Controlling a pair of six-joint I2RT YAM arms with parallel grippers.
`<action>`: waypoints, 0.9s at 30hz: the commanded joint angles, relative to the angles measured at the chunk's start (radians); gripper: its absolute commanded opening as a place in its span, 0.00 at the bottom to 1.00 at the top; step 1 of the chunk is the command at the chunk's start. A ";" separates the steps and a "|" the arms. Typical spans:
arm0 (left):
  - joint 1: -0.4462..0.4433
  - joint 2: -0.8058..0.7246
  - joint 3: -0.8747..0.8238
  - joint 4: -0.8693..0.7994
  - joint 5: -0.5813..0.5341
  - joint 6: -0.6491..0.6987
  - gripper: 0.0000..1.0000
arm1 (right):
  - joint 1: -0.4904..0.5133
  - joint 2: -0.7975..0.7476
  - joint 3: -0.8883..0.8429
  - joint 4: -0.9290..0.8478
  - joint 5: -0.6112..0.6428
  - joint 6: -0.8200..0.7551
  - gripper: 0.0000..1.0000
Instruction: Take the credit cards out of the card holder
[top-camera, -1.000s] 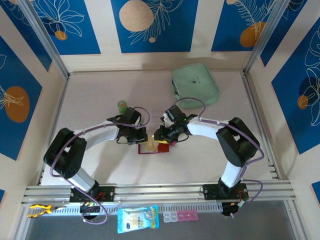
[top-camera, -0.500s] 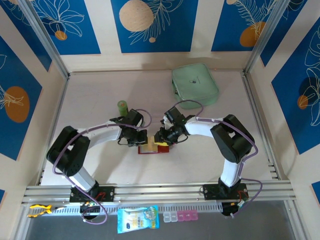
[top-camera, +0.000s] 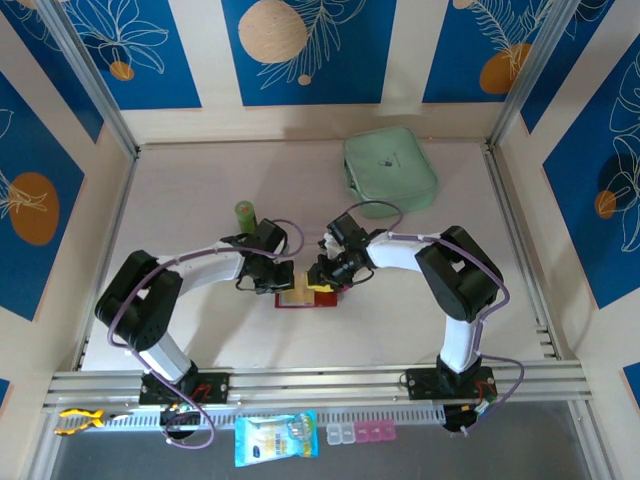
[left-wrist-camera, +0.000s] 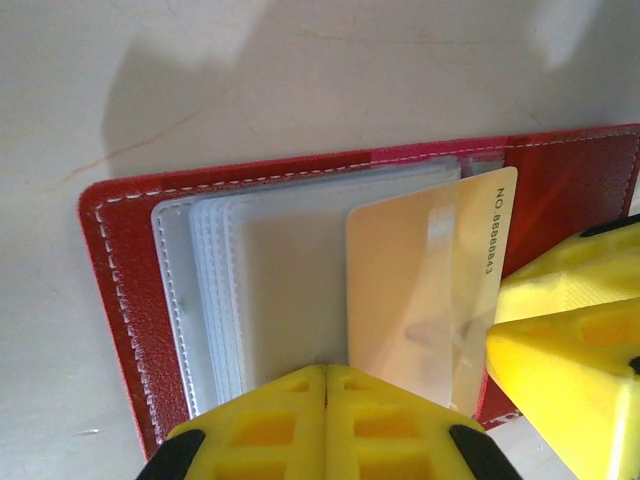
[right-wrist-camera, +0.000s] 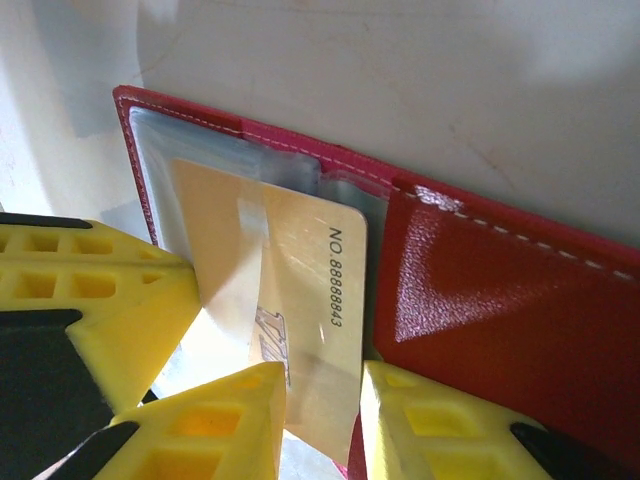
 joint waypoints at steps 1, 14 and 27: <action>-0.007 0.020 -0.017 -0.027 -0.022 0.019 0.00 | 0.004 0.013 0.017 0.004 -0.054 -0.002 0.28; -0.006 -0.037 0.021 -0.057 -0.038 0.019 0.00 | -0.006 -0.008 -0.008 0.028 -0.059 0.012 0.20; -0.005 0.011 0.009 -0.039 -0.019 0.019 0.00 | -0.027 -0.058 -0.066 0.055 -0.037 0.012 0.07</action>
